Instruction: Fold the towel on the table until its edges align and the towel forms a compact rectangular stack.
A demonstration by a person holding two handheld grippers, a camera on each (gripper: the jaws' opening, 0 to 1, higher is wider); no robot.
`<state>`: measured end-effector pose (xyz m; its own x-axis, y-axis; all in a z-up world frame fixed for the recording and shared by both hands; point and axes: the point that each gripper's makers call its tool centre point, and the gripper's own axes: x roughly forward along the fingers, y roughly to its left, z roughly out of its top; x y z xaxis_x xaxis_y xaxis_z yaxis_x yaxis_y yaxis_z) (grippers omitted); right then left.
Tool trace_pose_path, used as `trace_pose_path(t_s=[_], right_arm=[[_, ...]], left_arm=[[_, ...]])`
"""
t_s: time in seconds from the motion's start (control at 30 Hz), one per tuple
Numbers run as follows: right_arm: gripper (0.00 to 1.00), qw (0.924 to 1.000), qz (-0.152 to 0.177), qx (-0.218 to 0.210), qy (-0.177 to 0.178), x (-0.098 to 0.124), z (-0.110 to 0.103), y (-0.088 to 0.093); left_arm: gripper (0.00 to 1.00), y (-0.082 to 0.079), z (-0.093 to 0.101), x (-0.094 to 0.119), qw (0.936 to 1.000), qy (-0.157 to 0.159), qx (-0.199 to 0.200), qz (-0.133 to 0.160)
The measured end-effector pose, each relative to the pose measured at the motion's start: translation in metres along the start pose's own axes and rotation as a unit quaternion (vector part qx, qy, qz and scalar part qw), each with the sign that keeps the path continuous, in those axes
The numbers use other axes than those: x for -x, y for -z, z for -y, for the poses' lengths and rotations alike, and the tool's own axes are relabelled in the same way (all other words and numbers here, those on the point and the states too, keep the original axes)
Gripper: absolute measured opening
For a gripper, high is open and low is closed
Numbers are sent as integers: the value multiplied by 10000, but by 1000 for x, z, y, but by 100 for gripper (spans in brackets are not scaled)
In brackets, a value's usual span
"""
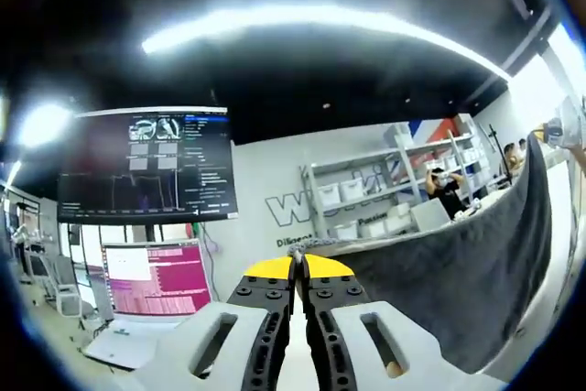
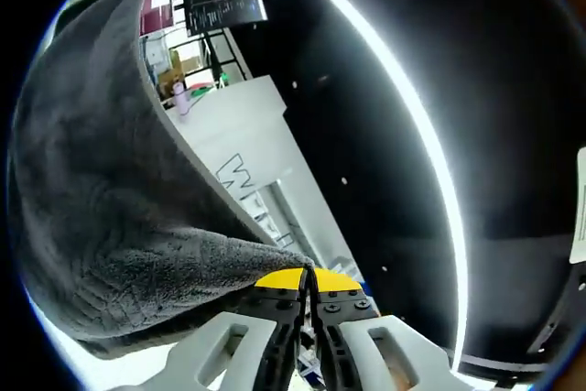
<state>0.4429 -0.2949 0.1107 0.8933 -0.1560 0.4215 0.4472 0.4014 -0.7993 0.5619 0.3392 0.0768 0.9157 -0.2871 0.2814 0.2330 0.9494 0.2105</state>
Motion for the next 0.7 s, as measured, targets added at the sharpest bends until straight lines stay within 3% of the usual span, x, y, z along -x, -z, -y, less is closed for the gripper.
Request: trace_pose_path(t_s=[0.2, 0.23, 0.37, 0.7], right_arm=[[0, 9999, -80, 28, -112, -1, -3, 1], [0, 9998, -106, 39, -156, -2, -7, 3], [0, 9988, -247, 114, -412, -8, -32, 16], [0, 9912, -725, 174, -1091, -27, -112, 72]], left_arm=[[2, 1, -6, 5, 9997, -12, -24, -246], [2, 8, -5, 4, 9990, 46, 39, -450], [2, 36, 2, -4, 9967, 186, 73, -790], [2, 91, 14, -22, 9914, 288, 25, -1274]])
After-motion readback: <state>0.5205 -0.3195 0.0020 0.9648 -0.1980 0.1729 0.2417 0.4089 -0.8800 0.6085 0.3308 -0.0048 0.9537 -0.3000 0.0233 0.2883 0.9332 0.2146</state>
